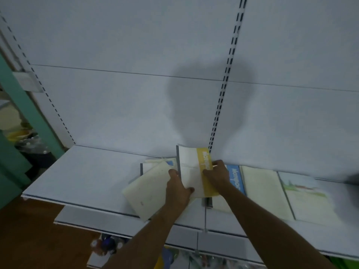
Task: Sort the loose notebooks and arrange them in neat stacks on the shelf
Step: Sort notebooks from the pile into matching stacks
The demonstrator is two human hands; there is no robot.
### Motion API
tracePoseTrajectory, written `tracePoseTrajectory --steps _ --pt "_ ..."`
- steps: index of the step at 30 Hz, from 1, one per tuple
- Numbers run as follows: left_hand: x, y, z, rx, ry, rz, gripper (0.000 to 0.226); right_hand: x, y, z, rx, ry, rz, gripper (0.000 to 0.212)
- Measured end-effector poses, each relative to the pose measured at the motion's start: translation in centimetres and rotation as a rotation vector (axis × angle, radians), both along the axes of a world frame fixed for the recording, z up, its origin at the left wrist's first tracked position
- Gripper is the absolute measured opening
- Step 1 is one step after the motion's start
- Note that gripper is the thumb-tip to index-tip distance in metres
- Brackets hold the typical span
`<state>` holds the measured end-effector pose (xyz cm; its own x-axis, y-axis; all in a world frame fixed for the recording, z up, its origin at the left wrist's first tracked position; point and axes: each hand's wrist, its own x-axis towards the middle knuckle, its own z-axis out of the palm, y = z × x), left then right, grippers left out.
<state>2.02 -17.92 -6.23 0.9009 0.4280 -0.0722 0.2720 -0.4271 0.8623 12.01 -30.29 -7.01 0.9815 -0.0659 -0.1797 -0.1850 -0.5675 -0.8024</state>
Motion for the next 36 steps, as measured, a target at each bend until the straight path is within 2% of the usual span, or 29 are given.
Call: tracePoseTrajectory --steps 6,11,16,20,25,30,33,36 --pt "2.4 -4.9 -0.5 0.023 -0.007 -0.117 0.061 1.4 -6.4 0.2 -0.043 -0.064 -0.073 0.037" --pt "4.1 -8.4 -1.8 0.051 0.082 -0.199 0.061 1.9 -10.2 -1.1 -0.152 -0.028 -0.093 0.039" --pt "4.9 -9.4 -3.3 0.274 0.23 -0.267 0.065 2.2 -11.4 -2.9 -0.323 0.099 -0.017 0.044" --pt "4.8 -9.4 -4.1 0.377 0.288 -0.297 0.066 2.3 -11.0 -4.0 -0.423 0.132 0.031 0.036" --pt "4.8 -9.2 -4.3 0.417 0.283 -0.331 0.065 1.8 -10.1 -4.3 -0.541 0.089 0.039 0.028" --pt "4.0 -9.0 -4.3 0.418 0.235 -0.368 0.058 1.2 -8.4 -3.5 -0.559 0.08 0.007 0.043" --pt "3.5 -7.8 -3.4 0.483 0.131 -0.317 0.046 1.1 -6.3 -2.9 -0.482 -0.012 0.117 0.045" --pt "3.1 -5.0 -2.0 0.531 0.069 -0.21 0.037 0.9 -3.2 -2.1 -0.404 -0.012 0.221 0.033"
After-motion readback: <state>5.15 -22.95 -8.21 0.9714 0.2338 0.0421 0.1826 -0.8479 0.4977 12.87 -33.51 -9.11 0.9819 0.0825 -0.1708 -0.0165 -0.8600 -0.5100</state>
